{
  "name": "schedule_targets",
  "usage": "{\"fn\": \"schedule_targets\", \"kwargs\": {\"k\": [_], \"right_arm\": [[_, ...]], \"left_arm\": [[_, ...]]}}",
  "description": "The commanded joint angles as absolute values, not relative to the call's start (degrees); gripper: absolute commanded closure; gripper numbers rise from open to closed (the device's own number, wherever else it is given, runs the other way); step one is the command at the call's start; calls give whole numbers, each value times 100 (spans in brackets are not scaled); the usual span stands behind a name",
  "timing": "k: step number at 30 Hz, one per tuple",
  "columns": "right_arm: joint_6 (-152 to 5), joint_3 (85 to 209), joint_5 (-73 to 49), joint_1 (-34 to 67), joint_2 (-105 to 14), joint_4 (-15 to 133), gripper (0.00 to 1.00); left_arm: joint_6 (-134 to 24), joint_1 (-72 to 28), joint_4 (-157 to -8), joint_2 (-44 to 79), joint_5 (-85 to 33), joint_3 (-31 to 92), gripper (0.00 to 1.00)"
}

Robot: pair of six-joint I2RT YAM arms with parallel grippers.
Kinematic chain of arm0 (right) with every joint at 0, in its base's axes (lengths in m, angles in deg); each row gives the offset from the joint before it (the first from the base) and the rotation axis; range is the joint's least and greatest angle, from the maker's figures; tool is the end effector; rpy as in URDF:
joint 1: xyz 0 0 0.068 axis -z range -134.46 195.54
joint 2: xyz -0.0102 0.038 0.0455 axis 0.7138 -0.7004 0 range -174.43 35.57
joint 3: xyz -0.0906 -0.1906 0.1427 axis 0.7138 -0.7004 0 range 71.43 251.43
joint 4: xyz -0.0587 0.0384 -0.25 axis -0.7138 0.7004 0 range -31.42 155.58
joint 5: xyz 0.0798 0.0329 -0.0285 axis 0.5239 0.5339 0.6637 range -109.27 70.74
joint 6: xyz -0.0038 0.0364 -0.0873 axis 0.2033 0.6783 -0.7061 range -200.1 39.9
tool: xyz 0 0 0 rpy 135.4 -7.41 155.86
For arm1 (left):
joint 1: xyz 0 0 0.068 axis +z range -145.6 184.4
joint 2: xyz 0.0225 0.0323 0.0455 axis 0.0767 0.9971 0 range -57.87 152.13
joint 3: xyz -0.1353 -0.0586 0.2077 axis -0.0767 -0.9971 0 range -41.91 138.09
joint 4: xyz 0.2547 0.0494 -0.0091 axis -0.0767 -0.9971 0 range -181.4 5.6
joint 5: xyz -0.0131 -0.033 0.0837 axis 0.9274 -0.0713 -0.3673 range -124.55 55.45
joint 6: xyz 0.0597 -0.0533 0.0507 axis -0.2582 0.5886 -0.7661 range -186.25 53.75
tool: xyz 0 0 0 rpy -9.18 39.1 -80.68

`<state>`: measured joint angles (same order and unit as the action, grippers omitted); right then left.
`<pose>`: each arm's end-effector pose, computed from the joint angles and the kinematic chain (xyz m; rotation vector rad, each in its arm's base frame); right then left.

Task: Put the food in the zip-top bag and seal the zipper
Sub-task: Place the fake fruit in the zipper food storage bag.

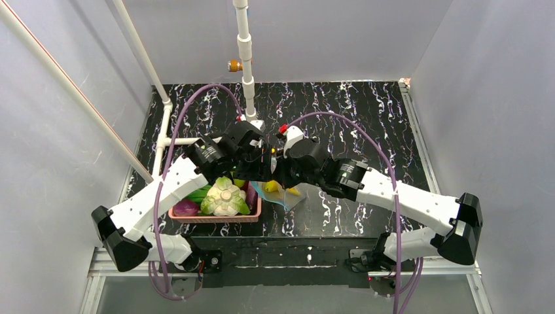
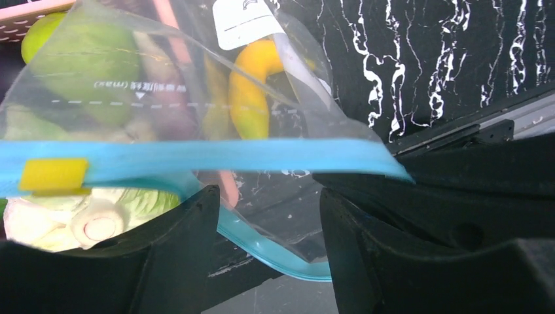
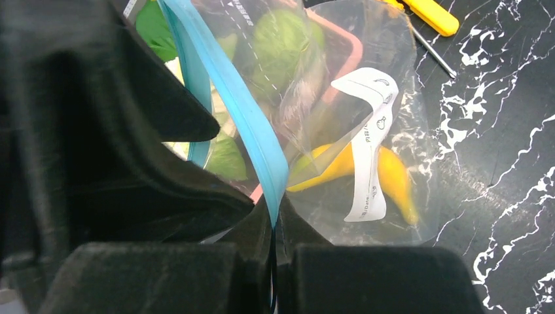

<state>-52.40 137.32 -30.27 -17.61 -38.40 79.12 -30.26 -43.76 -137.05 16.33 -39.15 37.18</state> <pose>0.1682 0.2960 0.2988 -0.5376 2.0854 0.7638 0.2035 -0.2169 0.3121 0.2249 2.4735 -0.5687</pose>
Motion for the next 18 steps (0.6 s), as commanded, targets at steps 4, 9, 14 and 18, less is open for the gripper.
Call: {"fn": "schedule_targets", "kwargs": {"k": [4,9,14,18], "right_arm": [[-4783,14105,-2743,-1350,-3770,8391,99],[-4725,14149,-2397,-841,-3683,8677,99],[-4843,14506,-2096,-454,-3508,9430,99],[-5189,15543,-1750,-242,-3500,10931,99]], "left_arm": [[-3194,-4370,-13497,710,-3645,3842,39],[-3201,-4371,-13065,67,-3214,3910,33],[-3245,-4369,-13094,-462,-3364,3841,28],[-3251,-4369,-13301,-727,-3724,3737,24]]}}
